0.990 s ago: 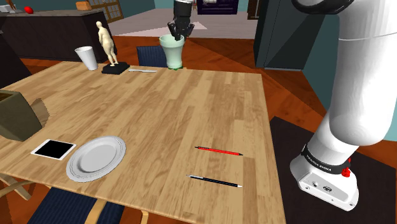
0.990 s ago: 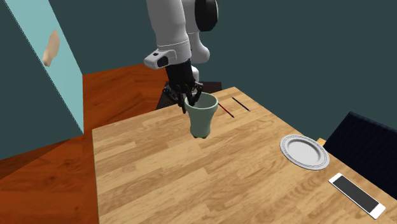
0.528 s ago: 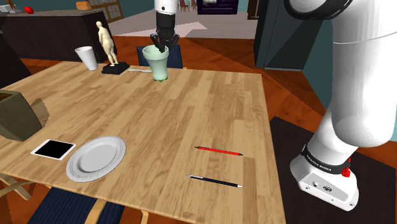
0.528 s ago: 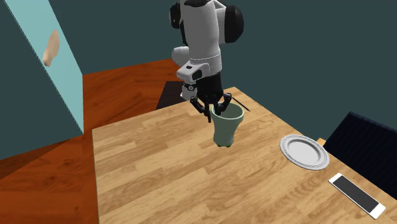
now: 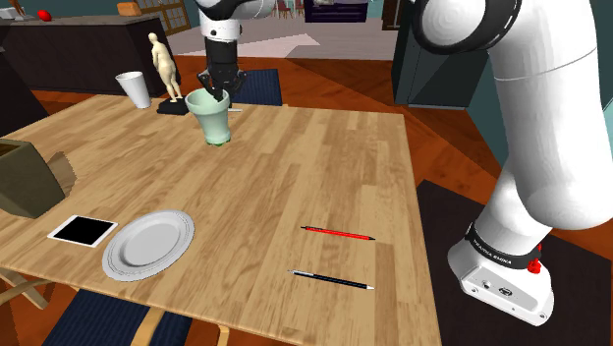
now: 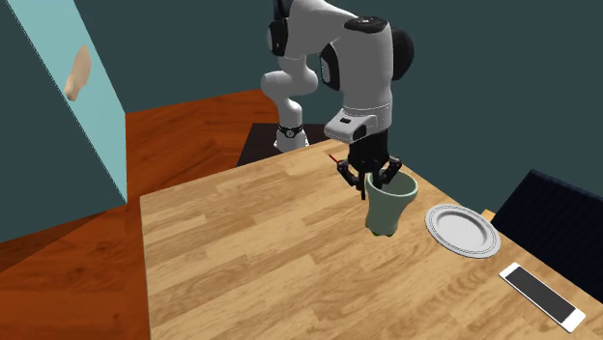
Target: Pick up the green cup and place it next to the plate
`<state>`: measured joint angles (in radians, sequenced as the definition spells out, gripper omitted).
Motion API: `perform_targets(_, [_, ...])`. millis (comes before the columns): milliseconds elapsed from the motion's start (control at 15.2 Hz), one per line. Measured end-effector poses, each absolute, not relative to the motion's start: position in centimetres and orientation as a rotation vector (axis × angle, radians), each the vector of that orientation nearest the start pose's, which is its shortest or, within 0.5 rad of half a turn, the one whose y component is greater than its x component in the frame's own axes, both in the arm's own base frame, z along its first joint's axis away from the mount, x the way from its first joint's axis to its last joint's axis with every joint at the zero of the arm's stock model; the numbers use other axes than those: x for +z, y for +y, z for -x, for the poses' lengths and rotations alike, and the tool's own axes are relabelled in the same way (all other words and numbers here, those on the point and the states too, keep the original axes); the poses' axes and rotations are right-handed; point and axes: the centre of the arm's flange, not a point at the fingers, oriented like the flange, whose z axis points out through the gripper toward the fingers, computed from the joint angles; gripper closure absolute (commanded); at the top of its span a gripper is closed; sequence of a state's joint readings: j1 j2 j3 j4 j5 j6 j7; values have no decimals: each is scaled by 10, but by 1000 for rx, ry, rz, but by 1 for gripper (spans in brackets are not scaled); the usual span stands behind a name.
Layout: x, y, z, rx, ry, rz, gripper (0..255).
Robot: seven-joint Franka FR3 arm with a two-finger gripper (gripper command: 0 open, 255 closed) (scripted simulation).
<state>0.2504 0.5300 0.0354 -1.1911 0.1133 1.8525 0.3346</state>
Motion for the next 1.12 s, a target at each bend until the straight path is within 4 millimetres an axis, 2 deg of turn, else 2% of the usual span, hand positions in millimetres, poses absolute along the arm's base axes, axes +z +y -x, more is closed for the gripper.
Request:
perform_targets(660, [450,329,-705,-127,117,2975,255])
perform_targets(792, [440,336,-705,-128,118,2974,255])
perform_targets(1122, [413,340,-706,-129,119,2974,255])
